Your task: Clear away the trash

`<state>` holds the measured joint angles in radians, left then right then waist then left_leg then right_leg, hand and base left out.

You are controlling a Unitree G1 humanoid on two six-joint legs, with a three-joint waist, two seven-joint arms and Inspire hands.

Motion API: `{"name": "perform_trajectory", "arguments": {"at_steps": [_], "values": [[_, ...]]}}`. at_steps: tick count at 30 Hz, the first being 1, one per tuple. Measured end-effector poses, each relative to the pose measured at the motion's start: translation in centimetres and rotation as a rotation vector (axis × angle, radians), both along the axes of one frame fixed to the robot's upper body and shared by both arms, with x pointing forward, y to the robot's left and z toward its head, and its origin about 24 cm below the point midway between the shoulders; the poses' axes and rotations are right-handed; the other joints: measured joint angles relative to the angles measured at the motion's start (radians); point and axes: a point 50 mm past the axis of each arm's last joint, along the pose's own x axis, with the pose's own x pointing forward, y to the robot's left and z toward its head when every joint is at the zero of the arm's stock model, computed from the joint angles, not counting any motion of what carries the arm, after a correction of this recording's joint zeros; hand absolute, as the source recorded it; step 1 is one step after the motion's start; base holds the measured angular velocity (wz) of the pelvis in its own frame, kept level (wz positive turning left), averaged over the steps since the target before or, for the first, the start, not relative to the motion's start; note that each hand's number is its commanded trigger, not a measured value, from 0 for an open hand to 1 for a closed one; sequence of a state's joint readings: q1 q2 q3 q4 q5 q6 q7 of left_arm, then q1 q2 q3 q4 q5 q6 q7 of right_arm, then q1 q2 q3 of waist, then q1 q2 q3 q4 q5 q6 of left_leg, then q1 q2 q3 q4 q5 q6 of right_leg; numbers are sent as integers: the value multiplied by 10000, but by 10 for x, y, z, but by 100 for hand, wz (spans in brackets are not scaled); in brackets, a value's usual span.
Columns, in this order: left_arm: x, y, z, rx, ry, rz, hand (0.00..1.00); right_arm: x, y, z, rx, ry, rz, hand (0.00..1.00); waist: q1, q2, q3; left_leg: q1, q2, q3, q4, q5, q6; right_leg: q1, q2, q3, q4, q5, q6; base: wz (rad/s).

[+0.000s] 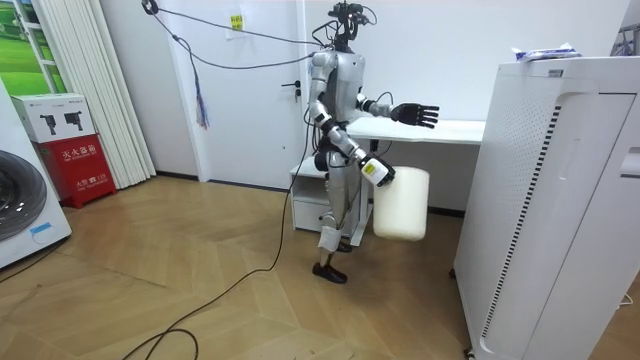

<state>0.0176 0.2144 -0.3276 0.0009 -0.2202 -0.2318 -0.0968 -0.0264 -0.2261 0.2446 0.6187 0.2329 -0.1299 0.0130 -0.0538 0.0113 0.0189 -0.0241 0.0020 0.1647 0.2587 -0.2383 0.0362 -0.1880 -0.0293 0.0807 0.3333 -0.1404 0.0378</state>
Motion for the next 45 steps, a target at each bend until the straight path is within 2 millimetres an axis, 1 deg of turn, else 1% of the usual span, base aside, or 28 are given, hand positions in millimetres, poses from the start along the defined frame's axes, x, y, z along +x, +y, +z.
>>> {"name": "perform_trajectory", "arguments": {"at_steps": [1,4,6,7,8,9,11,12,13,14,15,16,17,18,19,20,22,27,34,36,37,39,40,41,42,43,44,45], "values": [[0,0,0,108,-38,56,0,0,-1,0,-33,-7,-34,100,-3,2,-2,-2,-9,40,2,-10,2,-60,7,-6,49,6,-4,-40],[1,3,1,481,-209,318,0,-2,-4,-1,-115,38,-174,100,23,2,-11,71,8,451,9,-76,2,-236,97,-27,174,101,-39,-45],[3,10,2,653,-343,795,0,-4,-5,-1,-70,49,-239,100,171,-6,-21,165,23,853,8,-77,4,-416,146,-43,257,267,-107,-70],[4,13,3,645,-371,951,0,-4,-5,0,-59,27,-220,100,227,-9,-23,168,18,884,7,-82,12,-479,145,-102,289,303,-131,-80],[6,17,4,632,-419,1242,0,-4,-6,0,-14,30,-219,100,286,-22,-32,186,31,1101,7,-84,15,-595,142,-256,282,439,-186,-74],[6,21,5,635,-466,1522,0,-4,-6,0,52,36,-241,100,335,-33,-40,212,60,1293,-25,-101,31,-676,122,-581,267,575,-272,-70],[8,26,7,744,-578,1929,0,-4,-5,0,66,33,-230,100,334,-56,-53,231,107,1386,-209,-157,38,-731,85,-933,278,684,-367,-48],[8,28,8,734,-620,2109,0,-4,-5,0,73,42,-225,100,353,-87,-85,298,232,1723,-249,-176,66,-728,21,-1234,399,680,-418,-37],[8,29,9,731,-646,2169,0,-4,-5,0,74,49,-228,100,392,-102,-94,359,299,1925,-253,-194,62,-732,-45,-1528,733,502,-557,-28],[8,30,10,690,-715,2224,0,-5,-6,-2,67,122,-264,100,456,-146,-130,560,434,2351,-302,-201,-39,-611,-235,-1991,1608,-117,-559,-23],[8,30,14,603,-879,2228,0,-5,-8,-2,104,157,-373,100,560,-249,-157,709,362,2431,-346,-179,-103,-317,-392,-2113,1894,-625,-509,-21],[9,30,17,580,-991,2222,0,-5,-9,-2,123,150,-431,100,568,-310,-154,753,337,2431,-247,-214,-153,-242,-390,-2061,1772,-728,-517,-16],[10,30,19,554,-1145,2256,0,-4,-9,-2,104,115,-482,100,622,-330,-135,682,325,2227,-10,-239,-192,-168,-350,-2055,1518,-791,-635,-13],[10,31,19,569,-1169,2277,0,-4,-8,-2,114,112,-491,100,660,-308,-137,617,276,1691,15,-225,-213,-93,-257,-2030,1293,-772,-767,-12],[10,31,19,577,-1167,2291,0,-4,-7,-2,119,113,-489,100,698,-300,-134,608,234,1478,12,-218,-222,-52,-194,-2000,1172,-753,-819,-21],[10,32,19,580,-1177,2304,0,-4,-6,-2,147,113,-495,100,744,-324,-122,604,220,1264,11,-201,-247,-5,-110,-1965,1018,-715,-854,-10],[10,31,19,560,-1177,2329,0,-5,-6,-2,143,123,-470,100,595,-331,-115,579,266,995,-12,-174,-282,181,-29,-2112,684,-595,-850,9],[9,34,22,468,-1288,2671,0,-8,-7,-3,160,131,-497,100,592,-294,-101,553,427,851,-57,-159,-300,455,159,-2296,44,-335,-877,3],[8,39,29,365,-1577,3184,0,-8,-7,-2,185,116,-491,100,597,-242,-96,462,555,767,143,-160,-305,490,172,-2413,106,-343,-895,0],[9,44,29,365,-1594,3455,0,-8,-8,-2,133,92,-477,100,673,-248,-91,159,610,766,871,-167,-314,522,111,-2741,127,-384,-963,-6],[9,46,29,376,-1593,3511,0,-8,-8,-2,116,89,-474,100,730,-243,-85,67,624,768,1114,-167,-314,540,109,-2812,136,-410,-1001,-16],[9,47,25,381,-1429,3647,0,-9,-9,-3,93,140,-504,100,832,-167,-2,-512,860,701,2755,-166,-313,763,105,-2859,107,-505,-1094,-12],[8,47,25,377,-1415,3651,0,-9,-9,-3,101,145,-501,100,818,-136,27,-701,926,608,3240,-164,-315,841,112,-2858,113,-569,-1125,6],[8,47,25,382,-1419,3638,0,-9,-9,-3,105,145,-482,100,797,-110,59,-1212,1026,425,4327,-43,-486,890,193,-2810,212,-763,-1187,24],[8,46,24,357,-1393,3597,0,-10,-9,-3,129,176,-471,100,751,-166,146,-1752,1094,207,5195,103,-552,982,232,-2715,350,-1016,-1301,28],[8,46,24,341,-1376,3571,0,-10,-9,-4,165,198,-491,100,749,-177,143,-1964,1010,142,5220,28,-497,987,244,-2598,406,-1093,-1337,37],[8,45,24,311,-1401,3555,0,-10,-11,-3,144,179,-581,100,738,-221,166,-2526,803,165,4946,-70,-331,979,272,-2401,471,-1195,-1376,22],[7,45,23,234,-1398,3572,0,-10,-14,-3,123,169,-729,100,877,-219,165,-3067,510,170,4308,-3,-347,983,327,-2115,474,-1247,-1386,7]]}}
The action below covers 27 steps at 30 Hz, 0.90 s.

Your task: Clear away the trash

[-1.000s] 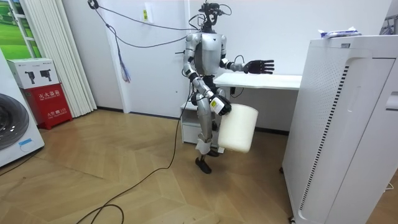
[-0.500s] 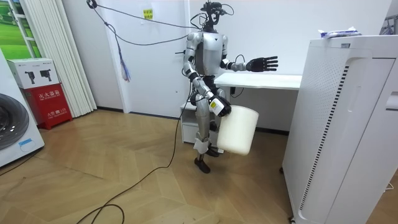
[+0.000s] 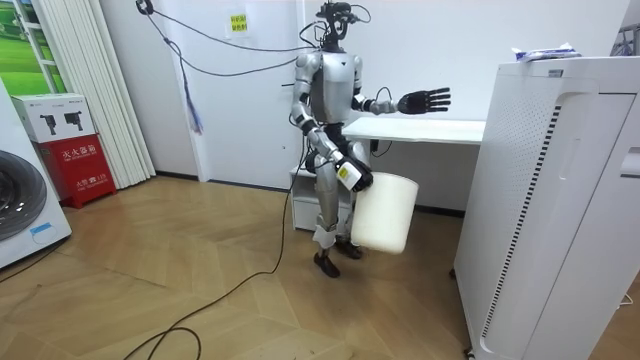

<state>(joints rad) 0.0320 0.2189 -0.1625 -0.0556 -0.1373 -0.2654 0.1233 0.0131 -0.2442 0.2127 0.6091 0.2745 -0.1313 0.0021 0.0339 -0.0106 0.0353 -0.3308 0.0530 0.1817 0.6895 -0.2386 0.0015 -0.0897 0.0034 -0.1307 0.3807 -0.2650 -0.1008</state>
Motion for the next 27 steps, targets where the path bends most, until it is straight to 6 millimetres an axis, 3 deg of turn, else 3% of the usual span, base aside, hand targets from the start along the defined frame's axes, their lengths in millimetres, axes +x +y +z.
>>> {"name": "perform_trajectory", "arguments": {"at_steps": [1,3,4,5,6,7,9,10,11,13,14,15,16,18,19,20,22,24,25,26,27], "values": [[-1,0,-1,-97,11,17,0,0,-2,0,-44,10,-47,100,61,-9,-8,-179,-169,2,-561,70,-41,2,-2,122,8,-16,4,-31],[-3,2,-2,-125,-96,88,0,-5,-6,-2,-158,147,-26,100,556,105,-82,-572,-519,-41,-3434,1069,-82,32,9,370,265,-248,95,-53],[-4,2,-3,-113,-118,98,0,-6,-6,-3,-145,199,-22,100,607,164,-128,-587,-525,-66,-3996,1306,-47,52,38,368,416,-387,99,-33],[-5,3,-4,-101,-104,86,0,-11,-5,-5,-102,320,-10,100,589,236,-178,-605,-542,-200,-4659,1907,86,196,78,337,759,-816,157,-11],[-6,3,-6,-129,-20,55,0,-17,-5,-9,-44,522,4,100,536,131,-278,-537,-621,-153,-4451,2524,365,251,-46,336,1105,-1278,303,0],[-6,3,-6,-126,-15,42,0,-19,-5,-10,-42,583,3,100,541,83,-329,-527,-685,-110,-4286,2649,519,308,-128,331,1215,-1460,389,-6],[-6,3,-6,-154,6,44,0,-20,-7,-10,-113,590,-98,100,658,28,-323,-525,-691,335,-3374,2663,832,660,-536,30,1223,-1804,758,-30],[-6,3,-6,-159,5,40,0,-20,-7,-10,-133,590,-127,100,705,24,-318,-526,-718,394,-3129,2489,1154,765,-640,-29,1217,-1882,831,-31],[-6,3,-6,-140,-25,34,0,-20,-7,-10,-109,585,-183,100,692,-72,-302,-516,-868,511,-2738,2069,1311,971,-903,-108,1221,-2059,982,-12],[-5,2,-4,-124,-103,-29,0,-18,-8,-8,-143,500,-276,100,667,-180,-246,-494,-1108,650,-2332,1464,1412,1072,-1252,-245,1678,-2302,1265,-2],[-4,1,-4,-120,-142,-44,0,-17,-7,-8,-182,462,-308,100,620,-210,-229,-478,-1204,710,-1985,1074,1495,874,-1527,-434,2648,-2300,1366,0],[-3,1,-2,-92,-246,-65,0,-16,-6,-8,-235,422,-329,100,603,-272,-194,-400,-1242,844,-1689,746,1623,380,-1875,-454,3971,-2018,1623,0],[-3,1,-1,-92,-318,-63,0,-15,-6,-7,-237,388,-338,100,603,-312,-181,-343,-1295,846,-1587,596,1643,103,-2029,-410,4731,-1729,1724,8],[-12,-4,-4,41,-518,-313,0,-14,-9,-6,-350,335,-453,100,696,-303,-148,14,-1375,675,-1480,171,1740,-718,-2276,-300,6598,-151,1741,15],[-13,-6,-5,95,-530,-376,0,-14,-9,-6,-377,326,-500,100,769,-288,-137,125,-1371,571,-1497,114,1733,-807,-2284,-351,6806,-13,1739,26],[-13,-5,-5,133,-583,-308,0,-11,-9,-4,-381,242,-488,100,808,-273,-127,281,-1359,369,-1541,42,1718,-1151,-2246,-346,7050,-180,1689,44],[-12,-2,-4,85,-613,-20,0,-9,-8,-3,-350,175,-428,100,762,-223,-98,513,-1353,-8,-1606,-1,1686,-1650,-2064,-388,6721,-481,1630,56],[-12,-1,-4,88,-596,-3,0,-7,-4,-1,-260,-11,-287,100,277,-114,-55,780,-1390,-654,-1675,-26,1634,-1707,-1782,-343,4723,-602,1595,74],[-12,-1,-4,14,-581,-25,0,-6,-3,0,-244,-78,-238,100,199,-119,-58,857,-1421,-791,-1750,-10,1606,-1682,-1711,-269,3995,-595,1594,64],[-13,-3,-4,-3,-567,-122,0,-5,-2,2,-224,-214,-215,100,65,-154,-62,985,-1492,-967,-1881,25,1549,-1517,-1640,-234,2658,-359,1625,51],[-13,-6,-5,-14,-539,-207,0,-3,-2,4,-235,-326,-227,100,-110,-147,-82,1073,-1546,-1208,-1917,21,1498,-1297,-1513,-196,1824,177,1576,49]]}}
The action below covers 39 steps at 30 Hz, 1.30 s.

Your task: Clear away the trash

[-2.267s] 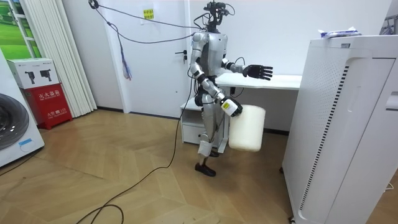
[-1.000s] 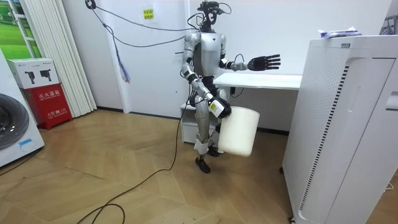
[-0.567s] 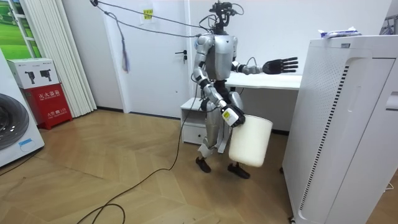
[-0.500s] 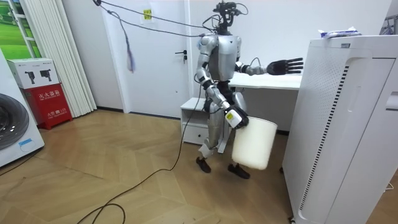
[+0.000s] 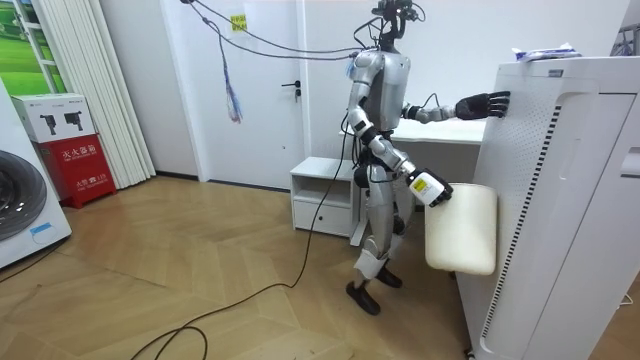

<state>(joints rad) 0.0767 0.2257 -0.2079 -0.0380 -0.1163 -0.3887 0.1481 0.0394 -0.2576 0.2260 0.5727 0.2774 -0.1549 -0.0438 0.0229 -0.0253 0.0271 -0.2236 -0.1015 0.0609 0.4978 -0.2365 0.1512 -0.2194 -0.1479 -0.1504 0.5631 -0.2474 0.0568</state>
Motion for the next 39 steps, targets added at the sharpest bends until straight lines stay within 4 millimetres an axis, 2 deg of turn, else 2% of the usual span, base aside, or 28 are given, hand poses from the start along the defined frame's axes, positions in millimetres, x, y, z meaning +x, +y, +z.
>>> {"name": "perform_trajectory", "arguments": {"at_steps": [2,3,6,11,15,20,27,30,34,39], "values": [[-1,-3,1,168,-55,-127,0,0,0,0,-50,-31,-57,100,-33,48,-39,147,82,-251,-316,90,-159,370,296,22,-708,189,-82,28],[-1,-2,3,401,-175,-169,0,0,0,0,-88,-41,-10,100,-24,10,-32,237,137,-350,-547,185,-243,529,413,-14,-1076,318,-138,13],[-2,-2,6,763,-366,-268,0,1,0,1,-41,-87,40,100,105,-1,-47,297,299,-356,-806,291,-384,629,648,93,-1523,468,-263,-7],[-3,-6,12,1512,-814,-379,0,2,0,2,25,-125,136,100,325,10,-63,712,448,-342,-1427,488,-581,1012,824,17,-2159,639,-445,-6],[-4,-5,18,1588,-1148,-322,0,3,0,4,-218,-229,273,100,311,35,-83,980,582,-484,-1642,524,-722,1445,998,-144,-2559,692,-577,8],[-6,-7,31,1482,-1748,-334,0,3,-3,5,-359,-257,298,100,193,26,-85,949,604,-685,-1807,617,-871,1521,1030,-415,-2732,682,-695,17],[-12,-1,58,2119,-3482,616,0,-1,-7,5,-451,-198,429,100,236,90,-85,1322,735,-669,-2001,596,-968,2004,1147,-440,-3228,792,-802,1],[-16,4,69,2011,-4123,1222,0,-3,-9,4,-461,-124,528,100,215,166,-127,1508,736,-678,-2178,603,-992,2179,1171,-439,-3431,799,-809,0],[-18,10,75,1765,-4643,1751,0,-4,-12,4,-532,-86,599,100,223,230,-162,1671,732,-655,-2352,620,-1016,2297,1165,-440,-3471,794,-809,-1],[-19,14,75,1673,-4741,1975,0,-12,-15,2,-632,60,584,100,311,236,-151,2067,726,-654,-2643,636,-1037,2688,1171,-480,-3743,789,-803,0]]}}
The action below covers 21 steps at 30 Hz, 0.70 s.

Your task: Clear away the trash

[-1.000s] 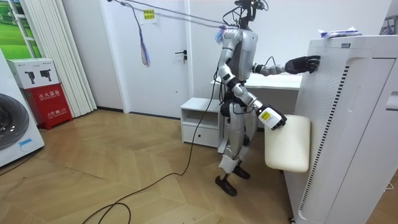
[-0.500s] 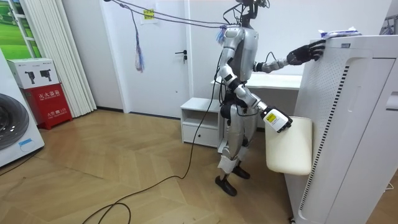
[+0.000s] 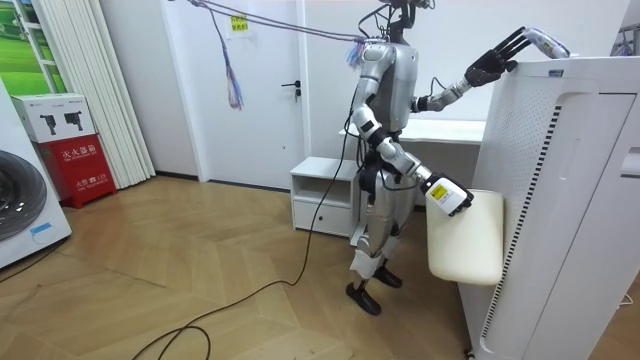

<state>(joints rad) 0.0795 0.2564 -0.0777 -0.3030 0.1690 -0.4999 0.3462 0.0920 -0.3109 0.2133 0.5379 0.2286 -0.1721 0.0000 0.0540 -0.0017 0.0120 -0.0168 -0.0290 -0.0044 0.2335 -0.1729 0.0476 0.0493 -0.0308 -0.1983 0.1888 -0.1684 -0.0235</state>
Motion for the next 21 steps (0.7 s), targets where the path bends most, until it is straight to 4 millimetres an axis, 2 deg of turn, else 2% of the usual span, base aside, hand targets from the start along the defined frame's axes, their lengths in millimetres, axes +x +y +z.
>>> {"name": "perform_trajectory", "arguments": {"at_steps": [5,8,15,21], "values": [[-3,2,-12,-22,447,-2,0,-1,1,0,-34,-28,-63,100,80,-35,17,122,2,9,-154,30,-37,50,3,14,-9,-16,-6,-1],[-5,4,-19,71,741,18,0,-1,2,0,3,-11,-77,100,84,-126,65,91,4,-13,-150,54,-71,10,27,7,-10,-18,-18,1],[-2,5,-24,11,881,10,0,1,0,2,-219,-6,-27,100,92,-114,-2,116,13,1,-130,63,-72,48,26,2,-4,-4,-38,0],[-2,6,-25,72,903,111,0,1,-2,2,-199,-22,-40,100,85,-114,-7,117,20,7,-160,74,-83,6,27,28,-20,-5,-39,0]]}}
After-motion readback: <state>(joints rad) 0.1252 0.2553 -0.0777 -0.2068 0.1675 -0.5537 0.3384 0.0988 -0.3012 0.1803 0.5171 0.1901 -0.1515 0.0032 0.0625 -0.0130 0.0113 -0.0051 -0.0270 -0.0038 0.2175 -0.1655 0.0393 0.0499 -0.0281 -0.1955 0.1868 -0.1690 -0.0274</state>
